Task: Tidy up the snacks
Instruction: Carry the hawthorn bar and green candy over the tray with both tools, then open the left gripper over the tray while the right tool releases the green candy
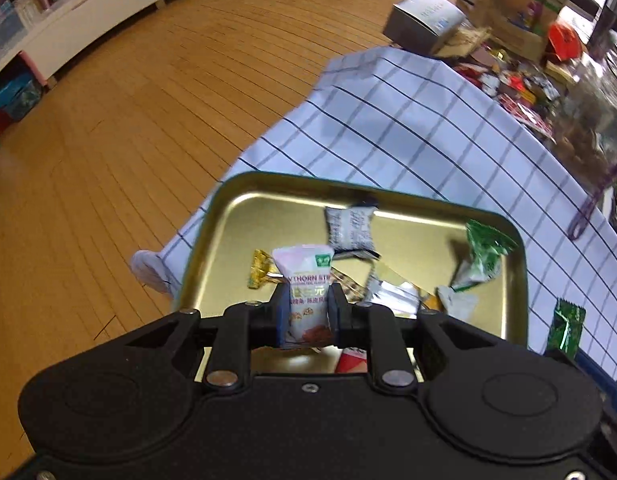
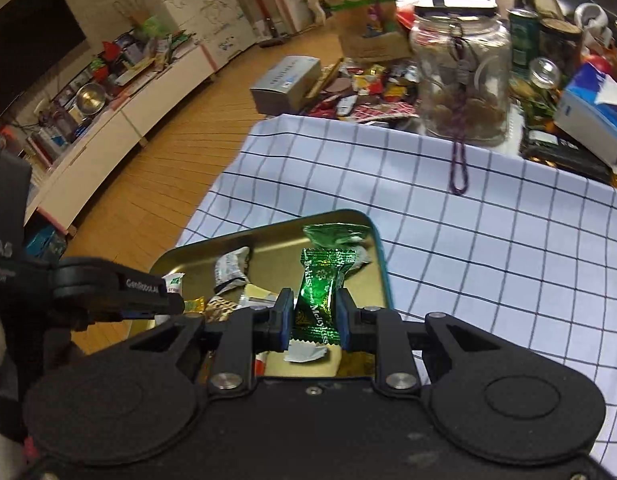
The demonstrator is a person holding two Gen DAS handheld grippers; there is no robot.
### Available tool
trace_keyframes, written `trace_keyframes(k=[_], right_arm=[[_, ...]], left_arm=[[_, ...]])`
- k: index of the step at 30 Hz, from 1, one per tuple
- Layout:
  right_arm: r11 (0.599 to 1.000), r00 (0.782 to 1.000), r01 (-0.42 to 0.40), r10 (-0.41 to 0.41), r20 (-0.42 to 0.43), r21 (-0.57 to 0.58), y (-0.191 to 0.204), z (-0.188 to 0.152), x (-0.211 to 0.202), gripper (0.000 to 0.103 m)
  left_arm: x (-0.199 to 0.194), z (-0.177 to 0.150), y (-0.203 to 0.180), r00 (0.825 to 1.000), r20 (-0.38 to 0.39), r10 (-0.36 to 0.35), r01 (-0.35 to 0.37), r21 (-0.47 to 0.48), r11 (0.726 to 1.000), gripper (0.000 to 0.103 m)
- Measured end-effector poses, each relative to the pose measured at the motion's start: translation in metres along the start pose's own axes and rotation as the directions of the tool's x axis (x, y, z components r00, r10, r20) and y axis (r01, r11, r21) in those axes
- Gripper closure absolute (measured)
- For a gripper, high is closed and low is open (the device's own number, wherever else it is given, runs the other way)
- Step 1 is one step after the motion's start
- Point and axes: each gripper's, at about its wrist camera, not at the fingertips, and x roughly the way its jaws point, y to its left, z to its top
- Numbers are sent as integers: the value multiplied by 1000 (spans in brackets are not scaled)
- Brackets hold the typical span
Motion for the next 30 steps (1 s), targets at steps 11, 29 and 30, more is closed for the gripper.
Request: trace_keyframes(k=[11,29,30], right_arm=[[993,995,-77,82,49,-89,24,0,-1,78],[988,996,-18,31,81,-153,23,-13,-18,66],[988,996,-10,22,81,-152,21,-15,-19,65]], left_arm=[[-9,5,18,998,55,-4,9,-88,996,69],[-33,-37,-8,985,169,-41,27,80,996,69],[-34,-42,-10,984,169,-49,35,85,996,69]])
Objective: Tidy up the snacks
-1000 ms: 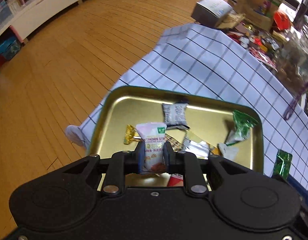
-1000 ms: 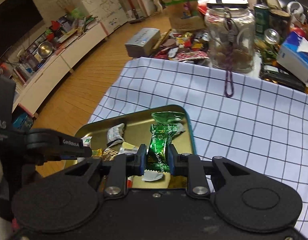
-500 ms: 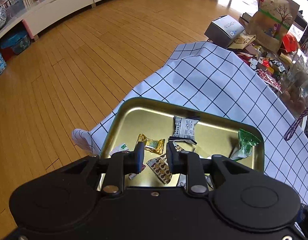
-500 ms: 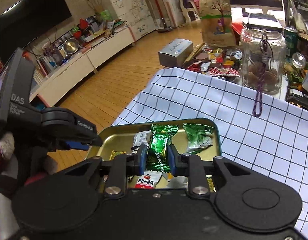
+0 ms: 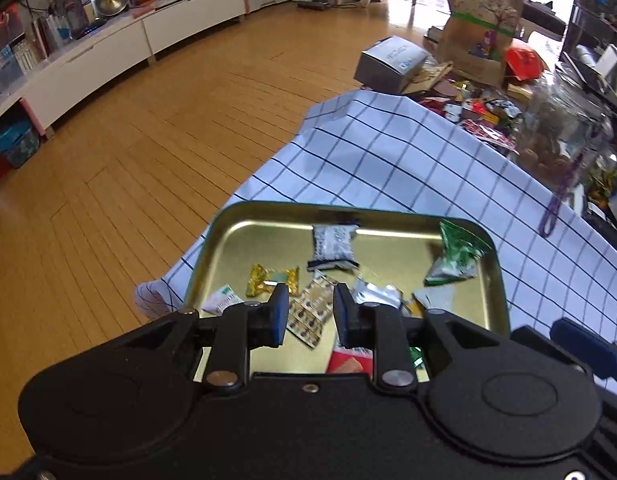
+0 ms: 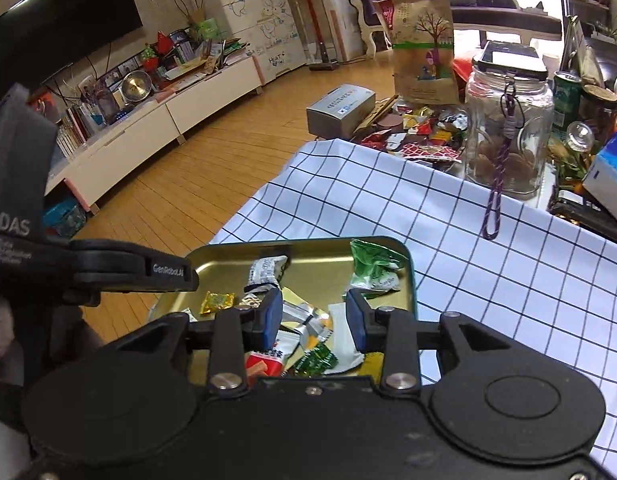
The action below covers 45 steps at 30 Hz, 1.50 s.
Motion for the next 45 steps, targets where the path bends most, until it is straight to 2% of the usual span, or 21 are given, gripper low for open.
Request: trace_keyframes(k=[4,11,15,22,31,45], right_arm=[[999,999,37,-37,-12,-1,-6,-11,-5,65],[995,995,96,-96,-9,-6,-13,-29,-17,64],[992,992,129,-129,-10,0,-16,-40,-22,62],[985,985,174,-174,-20,3,-17,-61,-33,59],[977,978,209,-208,-26,50,-24,-76,-45,57],[972,974,224,-221,-42,71,-28,-79,-41,56]], left_arm=[[-6,-17,-6,1000,4,-14,14,19,1000,69],[-22,-41,-10,998,57,-9,7,34,999,69],[-26,-53,-10,998,59,-11,10,17,1000,69],[-29,-74,-17,998,56,-3,0,60,998,69],[-40,-80,-21,994,107,-35,23,107,994,68],[-39,-80,-22,993,93,-75,68,77,995,68]])
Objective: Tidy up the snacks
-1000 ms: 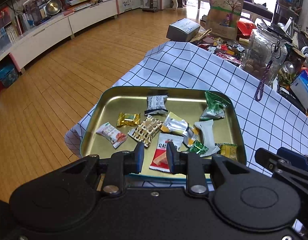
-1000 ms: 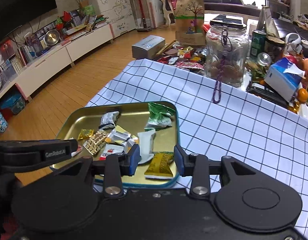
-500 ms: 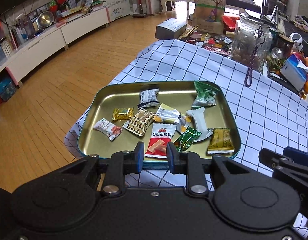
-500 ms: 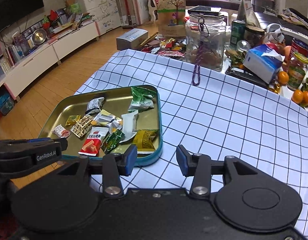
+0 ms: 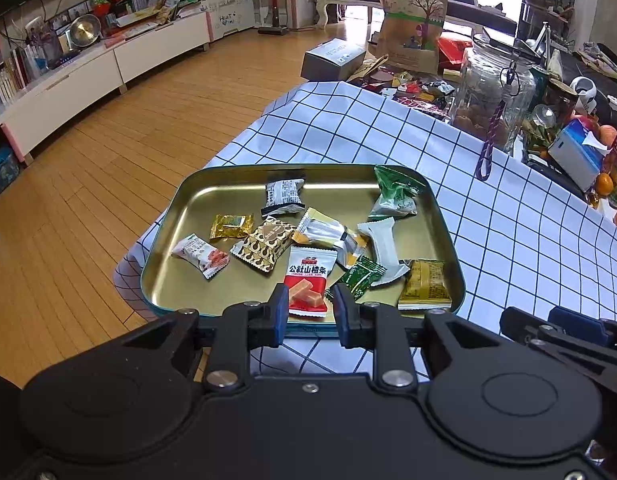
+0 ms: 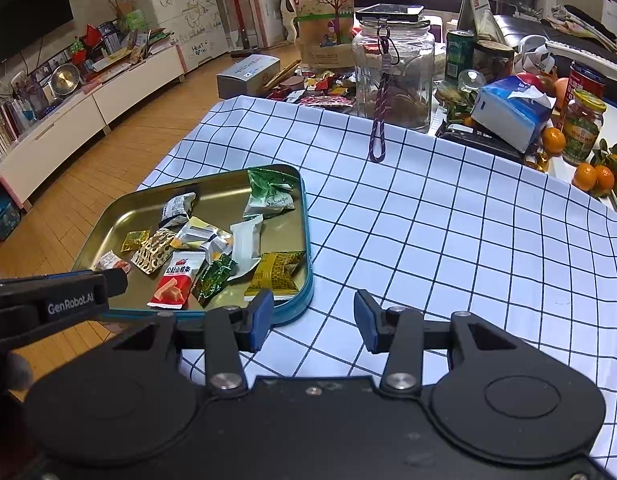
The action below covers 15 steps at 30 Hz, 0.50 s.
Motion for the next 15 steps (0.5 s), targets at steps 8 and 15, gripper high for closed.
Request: trace_keyframes(k=[8,15], right_arm=[[1000,1000,2,-2,-14,13,-1,1,5,56],[1000,1000,3,-2,-23,24,-2,1,9,56]], left_arm=[[4,1,1,1000,-19,-22,22,-26,999,68],[6,3,3,999,-30,-24,23,-49,999,68]])
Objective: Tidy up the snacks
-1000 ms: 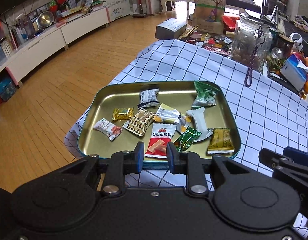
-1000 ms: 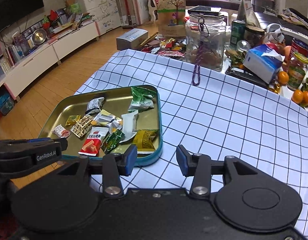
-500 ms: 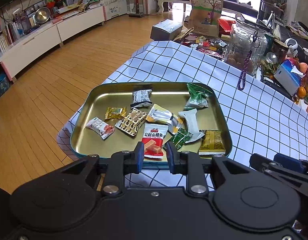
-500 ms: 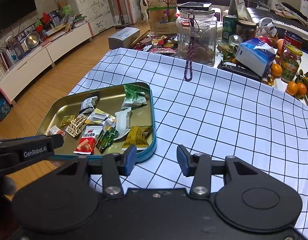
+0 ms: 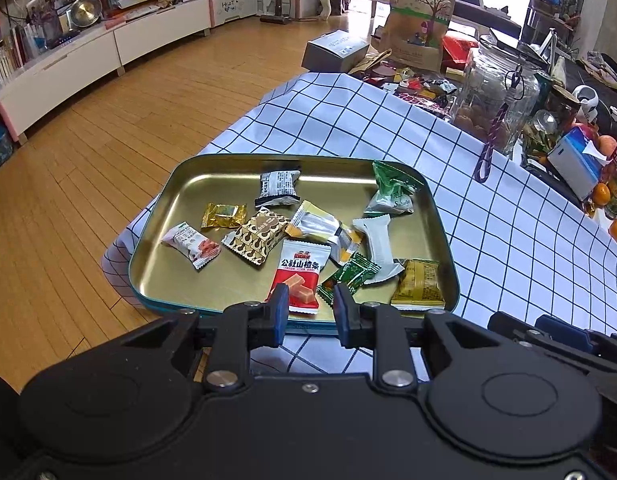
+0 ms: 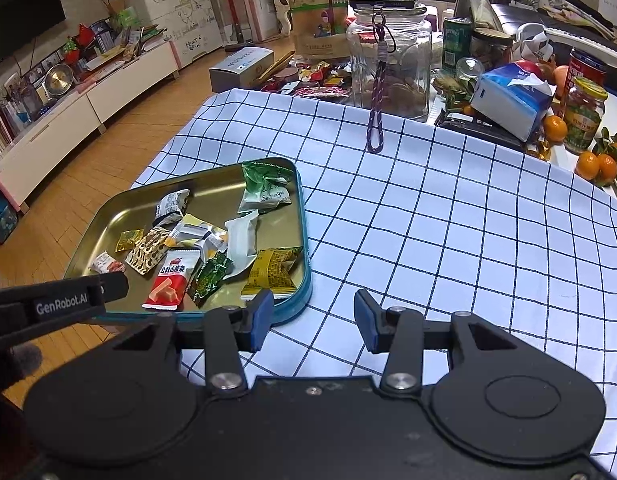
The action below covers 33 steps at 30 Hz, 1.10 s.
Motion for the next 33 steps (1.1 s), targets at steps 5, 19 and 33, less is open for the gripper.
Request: trace_keyframes(k=[5,19,33], right_arm=[[1000,1000,0,0,-3,0,0,0,2,56],[1000,1000,0,0,-4,13,-2,1,2,56],[1000,1000,2,-1,-9,18,-1,0,3,56]], left_arm=[[0,-1,-1,1000,0,3,-3,4,1000,68],[-1,-3,-7,1000,13,16,-17,41,999,68],[0,-3,-7,1000,9,9,-9,54,998,68]])
